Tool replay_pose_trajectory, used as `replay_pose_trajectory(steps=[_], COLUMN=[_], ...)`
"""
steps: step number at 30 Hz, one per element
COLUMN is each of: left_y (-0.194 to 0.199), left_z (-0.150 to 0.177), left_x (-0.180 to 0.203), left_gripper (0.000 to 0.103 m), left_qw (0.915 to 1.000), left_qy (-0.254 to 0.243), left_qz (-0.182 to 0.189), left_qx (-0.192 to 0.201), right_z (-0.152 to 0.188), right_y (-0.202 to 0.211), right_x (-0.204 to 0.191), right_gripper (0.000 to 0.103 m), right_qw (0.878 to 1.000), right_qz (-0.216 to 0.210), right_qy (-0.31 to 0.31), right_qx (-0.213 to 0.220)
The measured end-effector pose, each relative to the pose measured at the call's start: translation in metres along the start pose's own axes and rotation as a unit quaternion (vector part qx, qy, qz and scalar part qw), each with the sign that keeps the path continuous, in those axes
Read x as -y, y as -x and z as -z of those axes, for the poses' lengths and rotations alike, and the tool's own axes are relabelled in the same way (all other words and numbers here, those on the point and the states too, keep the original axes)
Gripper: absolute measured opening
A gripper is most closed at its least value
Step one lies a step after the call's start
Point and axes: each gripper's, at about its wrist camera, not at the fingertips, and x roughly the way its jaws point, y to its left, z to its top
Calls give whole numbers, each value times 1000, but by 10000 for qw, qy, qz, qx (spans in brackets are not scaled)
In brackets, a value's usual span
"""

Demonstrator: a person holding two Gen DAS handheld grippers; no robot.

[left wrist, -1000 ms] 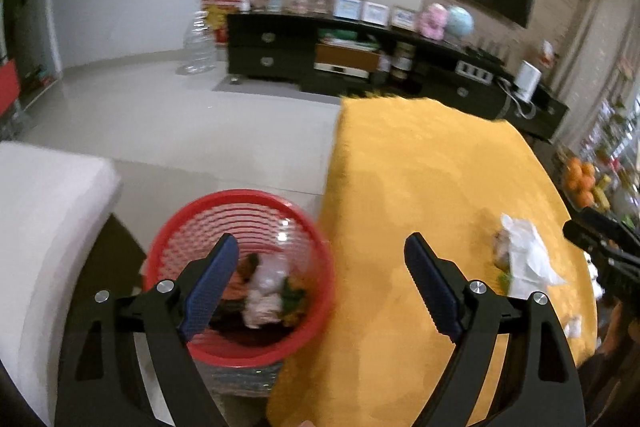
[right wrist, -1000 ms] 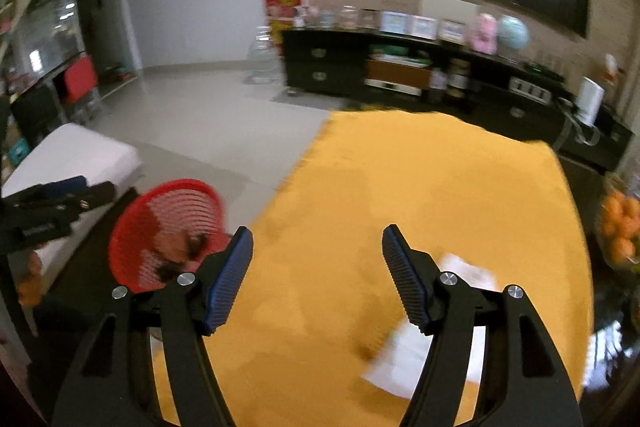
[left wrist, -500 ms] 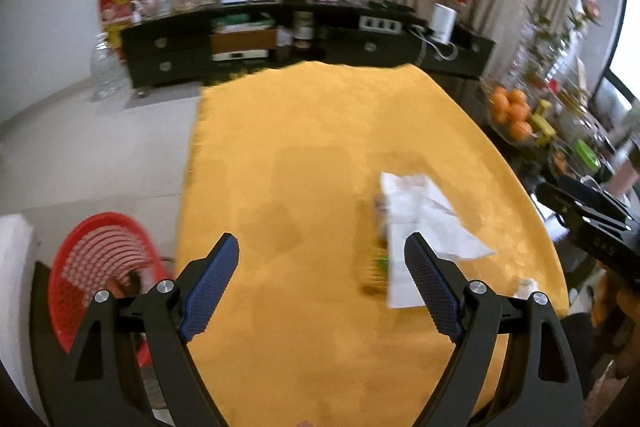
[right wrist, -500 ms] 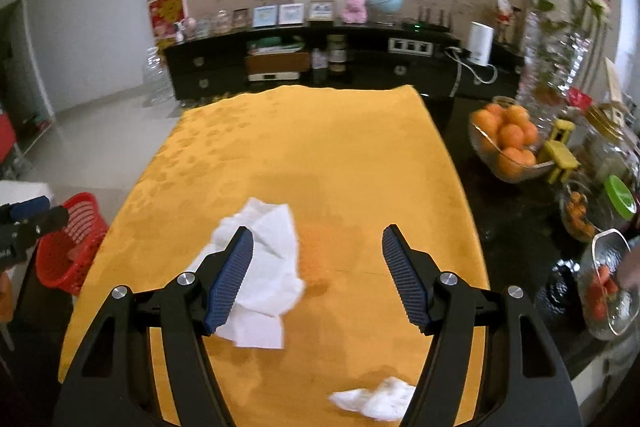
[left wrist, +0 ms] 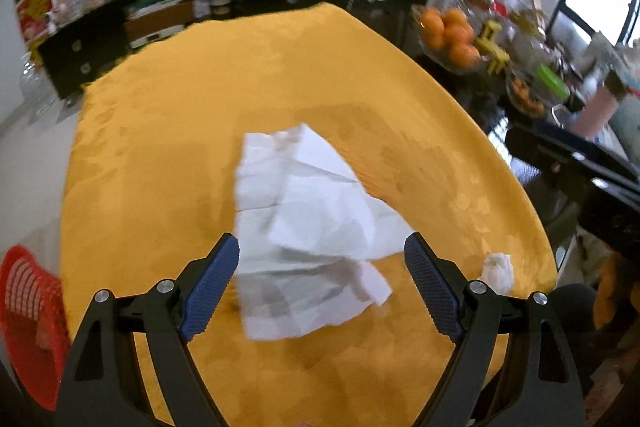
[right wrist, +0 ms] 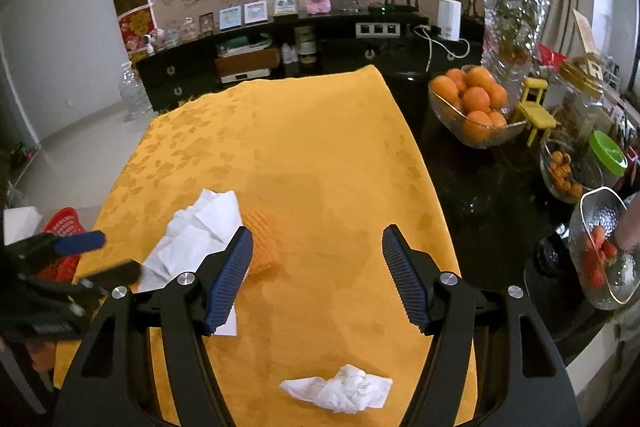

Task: Collect trash
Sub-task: 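Grasp the large white tissue with the left tool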

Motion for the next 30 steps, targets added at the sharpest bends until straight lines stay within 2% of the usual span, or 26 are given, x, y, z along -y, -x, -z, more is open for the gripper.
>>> replay_pose_trajectory(steps=[3,7,8,10,13,21,30], left_y=[-19,-32,-34,-36,-30,24,87], left_z=[-4,-3,-2,0,0,-11,-17], left_x=[3,5,7,7,1,-34,-79], left_gripper=[80,50,47,33,21,18,18], left_qw=[9998,9994,9993,9992,9992,9982,9905], left_qy=[8,-63,-103,-137,-49,429,937], left_qz=[96,148,147,151,226,245,60], left_qx=[-169,-317,-335,-356,-324,353,1004], right_z=[2,5,6,7,8,9,10], right_y=[-1,-2,-2,-1,-3,-3,-10], right_x=[7,18,21,26,34,37,24], right_gripper=[65,65,65,65,65,65,65], right_qw=[10000,9997,9997,9996,9992,9990,9994], right_qz=[37,93,110,142,200,200,49], right_qy=[-74,-199,-220,-255,-342,-380,-221], right_qx=[-21,-51,-54,-60,-89,-108,-254])
